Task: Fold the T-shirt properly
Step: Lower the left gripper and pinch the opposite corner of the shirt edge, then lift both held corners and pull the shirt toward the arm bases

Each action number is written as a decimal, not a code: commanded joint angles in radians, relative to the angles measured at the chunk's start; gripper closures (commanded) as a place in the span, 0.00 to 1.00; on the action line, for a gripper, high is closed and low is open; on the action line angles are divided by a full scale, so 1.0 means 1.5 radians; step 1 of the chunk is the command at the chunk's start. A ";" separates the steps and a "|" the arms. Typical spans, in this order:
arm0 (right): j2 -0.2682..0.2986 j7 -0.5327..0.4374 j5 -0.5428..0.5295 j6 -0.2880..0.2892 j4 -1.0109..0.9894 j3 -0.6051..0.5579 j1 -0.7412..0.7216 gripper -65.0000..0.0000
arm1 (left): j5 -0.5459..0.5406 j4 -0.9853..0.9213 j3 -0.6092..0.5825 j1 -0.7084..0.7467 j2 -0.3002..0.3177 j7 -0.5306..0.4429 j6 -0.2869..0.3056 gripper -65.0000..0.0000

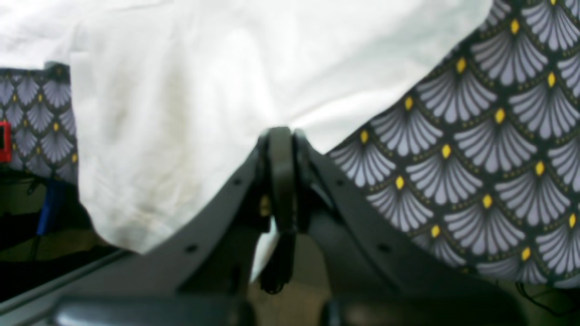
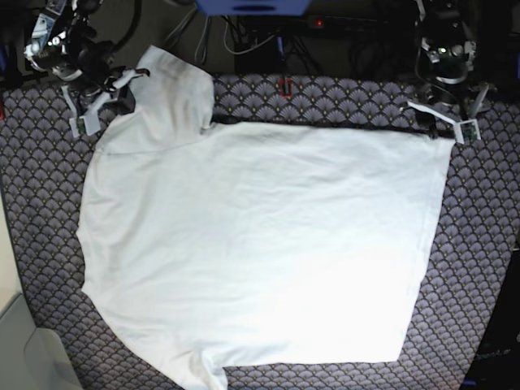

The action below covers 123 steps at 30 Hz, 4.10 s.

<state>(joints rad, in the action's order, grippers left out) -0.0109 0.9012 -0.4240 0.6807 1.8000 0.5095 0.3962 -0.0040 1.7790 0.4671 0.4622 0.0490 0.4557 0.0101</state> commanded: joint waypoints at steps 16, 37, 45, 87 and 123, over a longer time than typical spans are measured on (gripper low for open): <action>0.017 -0.011 -0.007 0.004 0.009 0.000 -0.003 1.00 | 0.001 -0.125 0.046 -0.130 -0.001 -0.018 -0.002 0.39; 0.027 -0.011 -0.006 0.012 0.013 0.000 -0.006 1.00 | 0.001 -0.167 0.043 -0.160 -0.029 -0.017 -0.002 0.97; 0.038 -0.011 -0.007 0.012 0.023 0.000 -0.023 1.00 | 0.005 -0.082 0.047 -0.156 -0.046 -0.011 -0.003 0.99; 0.154 0.044 -0.005 0.012 -0.030 -0.079 -0.314 1.00 | 0.007 -0.028 -0.002 -0.298 -0.043 0.153 -0.009 0.99; 0.218 -0.114 0.076 0.007 -0.481 -0.226 -0.638 1.00 | 0.003 -0.258 -0.018 -0.505 -0.018 0.143 -0.009 0.99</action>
<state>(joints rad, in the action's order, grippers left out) 0.3008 0.7540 -0.2947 0.6914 1.0634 0.1688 -0.5293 0.0048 1.3785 0.4419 -0.2768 0.0162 0.6933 -0.0036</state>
